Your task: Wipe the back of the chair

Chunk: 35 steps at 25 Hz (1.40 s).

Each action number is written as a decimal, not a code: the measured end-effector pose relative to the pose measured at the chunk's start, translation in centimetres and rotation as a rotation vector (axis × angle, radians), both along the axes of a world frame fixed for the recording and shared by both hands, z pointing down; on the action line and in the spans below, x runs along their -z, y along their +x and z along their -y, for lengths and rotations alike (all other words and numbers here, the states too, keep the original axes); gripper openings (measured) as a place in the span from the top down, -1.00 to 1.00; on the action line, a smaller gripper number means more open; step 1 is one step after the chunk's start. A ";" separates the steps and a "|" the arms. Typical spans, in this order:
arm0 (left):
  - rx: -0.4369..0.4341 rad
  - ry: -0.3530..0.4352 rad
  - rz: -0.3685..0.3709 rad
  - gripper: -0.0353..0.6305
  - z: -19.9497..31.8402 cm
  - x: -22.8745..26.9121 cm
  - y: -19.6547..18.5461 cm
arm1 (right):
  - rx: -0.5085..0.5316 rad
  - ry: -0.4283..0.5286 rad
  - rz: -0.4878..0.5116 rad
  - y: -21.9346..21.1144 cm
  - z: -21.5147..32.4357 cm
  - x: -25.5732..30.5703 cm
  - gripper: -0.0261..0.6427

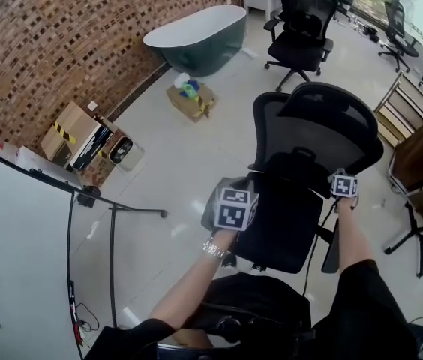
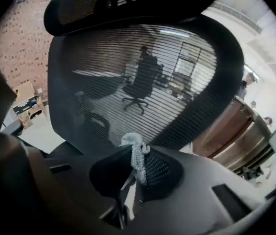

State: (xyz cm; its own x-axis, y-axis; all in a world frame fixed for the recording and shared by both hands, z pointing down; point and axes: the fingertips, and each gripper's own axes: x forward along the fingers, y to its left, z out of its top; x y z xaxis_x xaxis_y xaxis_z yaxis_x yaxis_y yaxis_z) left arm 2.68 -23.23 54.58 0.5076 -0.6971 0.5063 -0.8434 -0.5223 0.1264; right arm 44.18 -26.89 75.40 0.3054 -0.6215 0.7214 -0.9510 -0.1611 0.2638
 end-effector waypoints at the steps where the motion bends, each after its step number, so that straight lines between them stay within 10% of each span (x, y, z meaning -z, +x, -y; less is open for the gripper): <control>1: -0.021 0.006 -0.005 0.82 0.1 0.2 1.0 | -0.038 -0.002 -0.022 2.4 -1.4 0.7 0.78; 5: -0.097 0.017 -0.022 0.82 0.3 0.5 4.0 | -0.204 0.086 0.057 5.1 -6.7 5.1 0.78; 13: -0.195 0.073 -0.033 0.82 1.1 1.8 8.4 | 0.038 0.247 0.373 -15.3 -7.3 16.8 0.78; 20: -0.238 0.085 -0.044 0.82 -0.4 2.7 9.1 | 0.126 0.256 0.355 -25.5 -7.1 20.1 0.78; 35: -0.325 0.009 -0.050 0.82 -7.9 -0.8 5.0 | 0.024 0.140 0.382 -30.8 -16.1 15.9 0.78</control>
State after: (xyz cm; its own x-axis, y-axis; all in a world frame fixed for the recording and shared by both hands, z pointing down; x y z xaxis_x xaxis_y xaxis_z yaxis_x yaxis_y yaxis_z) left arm 7.64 -15.33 55.36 0.7282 -0.4990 0.4699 -0.6255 -0.7641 0.1578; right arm 13.41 -10.77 59.51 0.0155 -0.7259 0.6877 -0.9803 -0.1465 -0.1326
